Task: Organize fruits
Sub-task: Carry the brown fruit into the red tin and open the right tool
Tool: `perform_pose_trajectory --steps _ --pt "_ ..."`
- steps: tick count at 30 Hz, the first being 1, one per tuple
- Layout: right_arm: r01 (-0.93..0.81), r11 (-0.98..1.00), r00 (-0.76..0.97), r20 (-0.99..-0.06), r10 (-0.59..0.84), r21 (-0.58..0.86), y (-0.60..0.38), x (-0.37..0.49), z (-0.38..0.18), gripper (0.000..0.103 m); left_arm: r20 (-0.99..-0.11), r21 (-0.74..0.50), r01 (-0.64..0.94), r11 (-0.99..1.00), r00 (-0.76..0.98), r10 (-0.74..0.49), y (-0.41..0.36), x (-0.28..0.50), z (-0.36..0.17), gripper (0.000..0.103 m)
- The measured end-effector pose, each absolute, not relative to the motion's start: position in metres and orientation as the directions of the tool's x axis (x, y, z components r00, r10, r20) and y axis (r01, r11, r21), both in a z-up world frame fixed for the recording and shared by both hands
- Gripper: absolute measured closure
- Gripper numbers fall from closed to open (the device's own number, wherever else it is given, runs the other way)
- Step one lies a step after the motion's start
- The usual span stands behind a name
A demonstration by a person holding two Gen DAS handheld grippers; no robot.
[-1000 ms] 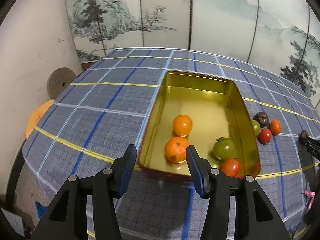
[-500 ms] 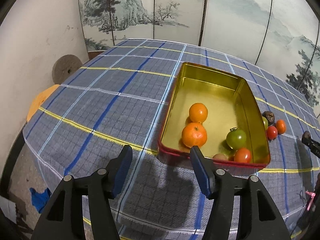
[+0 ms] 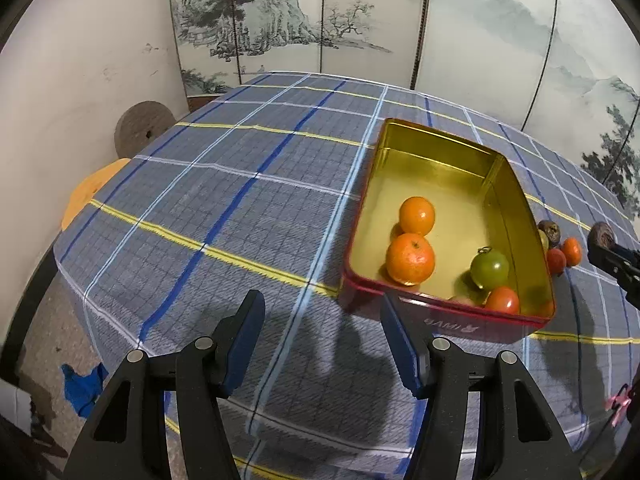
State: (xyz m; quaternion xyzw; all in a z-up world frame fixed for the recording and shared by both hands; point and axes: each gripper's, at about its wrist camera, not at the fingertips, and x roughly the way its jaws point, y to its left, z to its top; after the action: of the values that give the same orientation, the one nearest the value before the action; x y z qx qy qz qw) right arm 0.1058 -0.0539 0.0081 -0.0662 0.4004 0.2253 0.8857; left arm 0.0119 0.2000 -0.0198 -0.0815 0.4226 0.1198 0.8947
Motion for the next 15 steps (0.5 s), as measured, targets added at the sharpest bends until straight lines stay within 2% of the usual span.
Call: perform_pose_trajectory --steps 15 --pt "-0.652 0.755 0.466 -0.752 0.466 0.064 0.071 0.094 0.004 0.069 -0.788 -0.062 -0.348 0.935 0.592 0.168 0.228 0.001 -0.027 0.042"
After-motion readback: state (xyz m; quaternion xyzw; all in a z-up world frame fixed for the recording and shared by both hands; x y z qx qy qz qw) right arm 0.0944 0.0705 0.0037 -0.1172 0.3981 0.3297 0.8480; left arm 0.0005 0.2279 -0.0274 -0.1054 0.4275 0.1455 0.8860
